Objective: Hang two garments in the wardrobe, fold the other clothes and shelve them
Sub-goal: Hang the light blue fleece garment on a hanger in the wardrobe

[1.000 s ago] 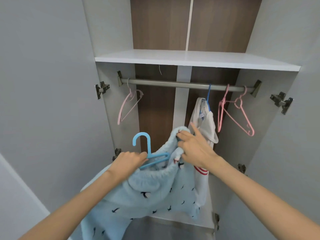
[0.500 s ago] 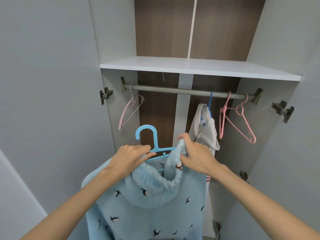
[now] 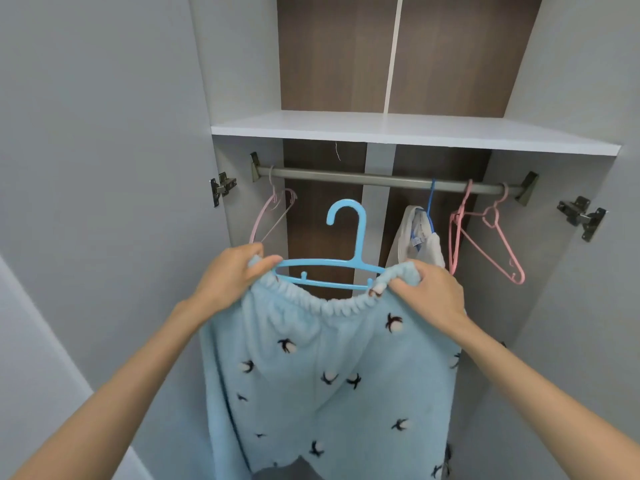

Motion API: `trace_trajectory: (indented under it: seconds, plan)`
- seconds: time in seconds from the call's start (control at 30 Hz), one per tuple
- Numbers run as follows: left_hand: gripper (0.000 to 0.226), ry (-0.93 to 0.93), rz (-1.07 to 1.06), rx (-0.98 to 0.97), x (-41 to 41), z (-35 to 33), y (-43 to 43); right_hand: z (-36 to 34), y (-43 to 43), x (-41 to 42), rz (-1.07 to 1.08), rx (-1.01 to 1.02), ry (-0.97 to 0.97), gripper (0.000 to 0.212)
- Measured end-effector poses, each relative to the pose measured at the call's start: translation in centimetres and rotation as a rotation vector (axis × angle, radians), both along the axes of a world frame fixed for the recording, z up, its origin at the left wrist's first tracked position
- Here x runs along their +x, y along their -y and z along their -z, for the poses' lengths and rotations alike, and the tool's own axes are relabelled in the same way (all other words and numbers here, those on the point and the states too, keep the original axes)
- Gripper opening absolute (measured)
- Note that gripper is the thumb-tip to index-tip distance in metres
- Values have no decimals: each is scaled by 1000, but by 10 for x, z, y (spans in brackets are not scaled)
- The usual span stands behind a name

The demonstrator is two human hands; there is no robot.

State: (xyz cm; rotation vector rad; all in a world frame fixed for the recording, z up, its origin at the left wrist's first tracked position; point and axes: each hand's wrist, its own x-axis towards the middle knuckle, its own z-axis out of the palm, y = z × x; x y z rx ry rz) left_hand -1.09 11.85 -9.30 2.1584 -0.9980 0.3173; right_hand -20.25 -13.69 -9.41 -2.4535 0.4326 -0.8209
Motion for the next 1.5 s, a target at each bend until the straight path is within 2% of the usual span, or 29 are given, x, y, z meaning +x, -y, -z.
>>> trace_trajectory:
  seconds: [0.17,0.3,0.37,0.43,0.5,0.53,0.6,0.7,0.77,0.83,0.9,1.03,1.1,1.17,1.2,1.27,1.3,1.37,1.43,1.5]
  plan:
    - [46,-97,-16,-11,9,2,-1,0,4,1,58,20,13,24]
    - [48,-61,-3,-157,0,1,2,-1,3,-1,77,-21,-2,18]
    - [48,-11,0,-170,-1,-4,2,-3,5,0,72,-15,-9,14]
    - [47,44,19,-39,-2,-9,3,-1,6,1,68,0,-17,14]
    - [45,127,48,172,-4,-8,6,4,9,4,51,5,-36,14]
    - [42,172,62,244,-7,-4,8,6,11,4,13,19,-45,12]
    - [36,189,92,265,-10,4,6,9,19,3,-170,102,-61,9]
    - [33,65,133,187,-11,12,-1,12,34,-4,-436,278,-77,2]
    - [37,13,102,166,-11,18,-2,15,44,-6,-404,343,-71,8]
    - [56,14,57,185,-14,23,0,17,51,-4,-310,380,-75,9]
    - [65,21,63,224,-19,27,3,16,56,0,-176,409,-88,16]
    - [59,29,78,201,-27,30,7,13,62,5,-50,344,-168,29]
    - [52,27,71,191,-29,31,9,21,55,8,-18,204,-232,27]
    - [47,25,70,192,-31,32,10,32,44,8,64,109,-162,16]
    - [45,16,68,185,-31,33,9,36,39,6,87,115,-86,17]
    - [43,-10,66,164,-31,35,9,41,29,3,12,136,5,26]
    - [44,-29,65,153,-30,36,8,42,23,2,-61,109,-26,30]
    - [50,-69,63,137,-27,36,7,45,9,0,-165,-81,-143,41]
    - [57,-113,64,143,-23,37,6,46,1,1,-190,-232,-180,36]
    - [60,-155,86,176,-20,40,7,46,0,4,-207,-231,-201,30]
